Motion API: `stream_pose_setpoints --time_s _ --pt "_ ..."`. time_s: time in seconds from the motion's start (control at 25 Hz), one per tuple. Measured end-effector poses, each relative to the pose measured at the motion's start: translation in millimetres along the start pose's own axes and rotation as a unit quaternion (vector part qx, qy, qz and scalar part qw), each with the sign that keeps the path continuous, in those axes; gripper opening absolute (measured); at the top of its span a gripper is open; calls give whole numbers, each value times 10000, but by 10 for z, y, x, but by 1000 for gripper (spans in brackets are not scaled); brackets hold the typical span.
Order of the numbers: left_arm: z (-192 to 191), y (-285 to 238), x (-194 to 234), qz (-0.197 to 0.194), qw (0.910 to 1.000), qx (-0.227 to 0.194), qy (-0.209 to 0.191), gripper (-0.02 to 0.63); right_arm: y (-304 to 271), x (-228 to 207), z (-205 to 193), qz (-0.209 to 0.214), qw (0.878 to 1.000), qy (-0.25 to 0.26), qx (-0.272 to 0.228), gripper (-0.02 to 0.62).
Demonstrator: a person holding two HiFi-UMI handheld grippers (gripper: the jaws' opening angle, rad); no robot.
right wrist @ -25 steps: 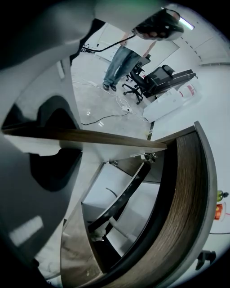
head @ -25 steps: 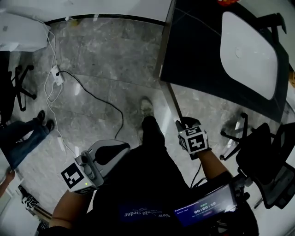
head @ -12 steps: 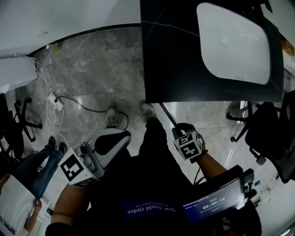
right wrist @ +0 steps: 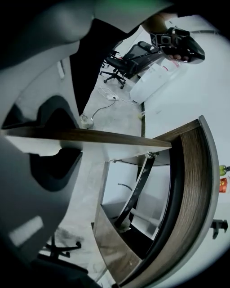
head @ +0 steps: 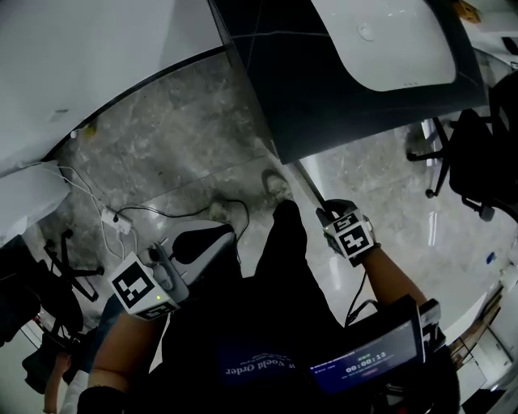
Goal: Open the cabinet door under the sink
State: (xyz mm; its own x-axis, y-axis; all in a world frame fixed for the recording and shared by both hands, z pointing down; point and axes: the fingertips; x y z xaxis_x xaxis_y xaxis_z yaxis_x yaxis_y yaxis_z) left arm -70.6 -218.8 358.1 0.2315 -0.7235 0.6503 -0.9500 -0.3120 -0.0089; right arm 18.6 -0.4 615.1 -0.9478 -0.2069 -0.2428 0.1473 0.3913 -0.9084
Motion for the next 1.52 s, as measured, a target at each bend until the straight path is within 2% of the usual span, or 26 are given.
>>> stream_pose_setpoints --time_s 0.16,0.36,0.56,0.84,1.04,1.16,1.32,1.44,1.52 --pt "37 231 13 -271 9995 143 -40 1 -98 306 38 -138 9979 -609 -178 107" --pt "-46 482 -13 -539 9975 456 78 0 -277 635 128 -441 9892 -1343 -389 115" --pt "-91 510 -152 -783 9956 500 134 0 -275 644 156 -801 9821 -1626 -507 98" --pt "-11 530 -408 -996 9940 449 -6 0 -194 586 193 -1032 9819 -1453 -640 106" --pt "115 525 -623 -1012 9939 378 -211 0 167 709 368 -841 9861 -1098 -927 115" --pt "208 438 -845 -981 9941 270 -363 0 547 824 450 -588 9849 -899 -1359 116" --pt "287 172 -1279 -975 9931 139 -634 1 1278 818 590 -51 9661 -860 -2436 115" --pt "272 -213 -1710 -981 9910 -13 -907 0 1923 552 545 21 9526 -611 -2980 115" --pt "193 -540 -2044 -934 9908 -194 -955 2 2348 339 394 105 9459 -431 -3215 115"
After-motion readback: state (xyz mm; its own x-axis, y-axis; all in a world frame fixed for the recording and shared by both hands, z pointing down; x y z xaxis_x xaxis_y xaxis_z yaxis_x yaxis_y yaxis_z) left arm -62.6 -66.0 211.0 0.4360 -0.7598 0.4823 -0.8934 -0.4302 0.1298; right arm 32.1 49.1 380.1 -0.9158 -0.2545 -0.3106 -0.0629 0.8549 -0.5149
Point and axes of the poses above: the fingertips, and each gripper's own axes: y backward along the fingers, x to its left, z out of its top, and after that the axes turned 10 degrees about -x, right-handed
